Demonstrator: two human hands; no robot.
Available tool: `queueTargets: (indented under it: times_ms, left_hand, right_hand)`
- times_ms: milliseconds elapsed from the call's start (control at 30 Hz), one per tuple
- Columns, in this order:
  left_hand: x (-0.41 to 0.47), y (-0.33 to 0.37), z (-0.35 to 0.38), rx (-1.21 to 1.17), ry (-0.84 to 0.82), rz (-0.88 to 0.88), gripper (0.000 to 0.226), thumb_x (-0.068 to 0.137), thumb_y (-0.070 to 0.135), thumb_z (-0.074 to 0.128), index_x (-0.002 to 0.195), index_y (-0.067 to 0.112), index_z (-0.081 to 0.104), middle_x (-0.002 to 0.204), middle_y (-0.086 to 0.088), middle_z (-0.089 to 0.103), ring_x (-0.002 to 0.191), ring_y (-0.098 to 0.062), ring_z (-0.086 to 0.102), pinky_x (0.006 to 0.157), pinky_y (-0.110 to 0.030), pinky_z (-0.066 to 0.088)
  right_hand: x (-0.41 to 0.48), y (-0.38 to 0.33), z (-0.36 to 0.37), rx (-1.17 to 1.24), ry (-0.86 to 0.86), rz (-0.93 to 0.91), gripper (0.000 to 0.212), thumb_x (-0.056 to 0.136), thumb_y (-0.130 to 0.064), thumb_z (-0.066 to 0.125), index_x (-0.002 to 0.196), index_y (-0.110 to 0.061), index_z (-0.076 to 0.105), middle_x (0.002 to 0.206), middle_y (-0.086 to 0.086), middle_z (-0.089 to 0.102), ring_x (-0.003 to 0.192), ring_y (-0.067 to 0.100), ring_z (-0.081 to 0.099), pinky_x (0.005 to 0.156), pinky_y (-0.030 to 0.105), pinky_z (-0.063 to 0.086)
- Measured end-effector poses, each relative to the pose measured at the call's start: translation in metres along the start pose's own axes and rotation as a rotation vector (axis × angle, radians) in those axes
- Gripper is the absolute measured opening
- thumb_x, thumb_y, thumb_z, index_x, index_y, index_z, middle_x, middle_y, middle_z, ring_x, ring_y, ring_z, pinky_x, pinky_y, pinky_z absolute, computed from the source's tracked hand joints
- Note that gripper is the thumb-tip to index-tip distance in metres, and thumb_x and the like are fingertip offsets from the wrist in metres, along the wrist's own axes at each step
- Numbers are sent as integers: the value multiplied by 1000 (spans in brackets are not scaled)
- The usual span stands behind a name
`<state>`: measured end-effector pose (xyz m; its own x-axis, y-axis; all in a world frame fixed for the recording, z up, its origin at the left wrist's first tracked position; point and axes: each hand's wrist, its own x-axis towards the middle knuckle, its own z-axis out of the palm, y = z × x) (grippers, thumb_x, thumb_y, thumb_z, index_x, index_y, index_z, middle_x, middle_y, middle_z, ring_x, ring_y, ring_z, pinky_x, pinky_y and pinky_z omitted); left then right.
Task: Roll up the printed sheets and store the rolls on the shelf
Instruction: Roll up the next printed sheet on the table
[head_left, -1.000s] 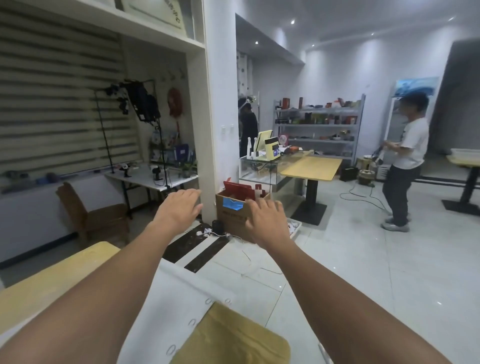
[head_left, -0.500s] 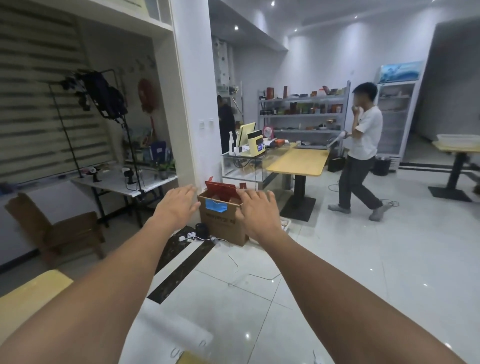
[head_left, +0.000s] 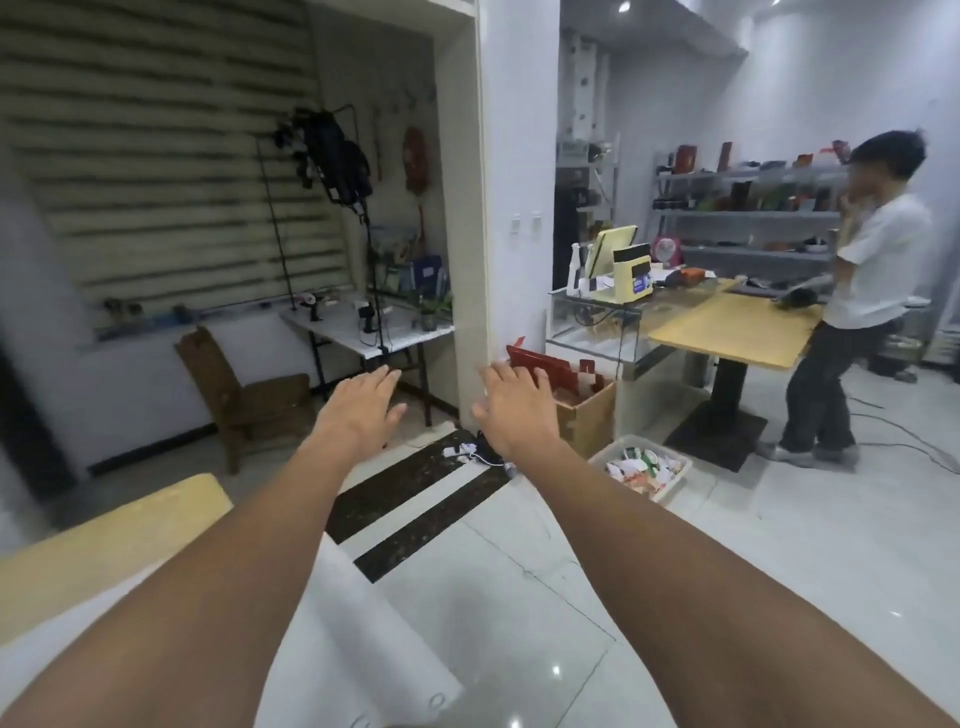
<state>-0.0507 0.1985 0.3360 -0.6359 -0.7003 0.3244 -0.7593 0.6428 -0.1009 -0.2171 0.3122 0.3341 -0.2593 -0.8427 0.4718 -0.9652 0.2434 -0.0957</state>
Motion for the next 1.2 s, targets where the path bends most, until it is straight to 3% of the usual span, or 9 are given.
queueTargets:
  times_ms: [200,600,1000,1200]
  left_hand:
    - [38,-3,18,58,-104,-221,55,98,36,31,145,13,16,153,-8,18,138,-26,19,113,-40,16]
    - [75,2,45,117,-150,-513,53,99,37,28,145,18,12,153,-7,17,138,-28,18,112,-40,15]
    - [113,-96,71,162,-97,-783,52,98,36,29,144,14,16,151,-13,20,135,-31,23,110,-40,19]
    - [115,-169,77,204,-109,-936,54,98,37,27,145,16,12,152,-14,18,135,-31,22,111,-40,18]
  right_hand:
    - [55,26,37,80,-55,-187,48,94,-33,34,141,-21,32,140,3,44,126,25,39,109,44,20]
    - [126,46,88,206,-117,-368,48,95,-36,35,140,-22,33,139,4,44,126,25,38,110,44,19]
    - [245,-14,162,235,-110,-655,47,95,-36,36,140,-22,34,142,4,42,128,25,37,112,45,17]
    - [295,-105,176,410,-106,-787,47,94,-35,36,139,-23,36,140,3,44,127,23,38,110,43,18]
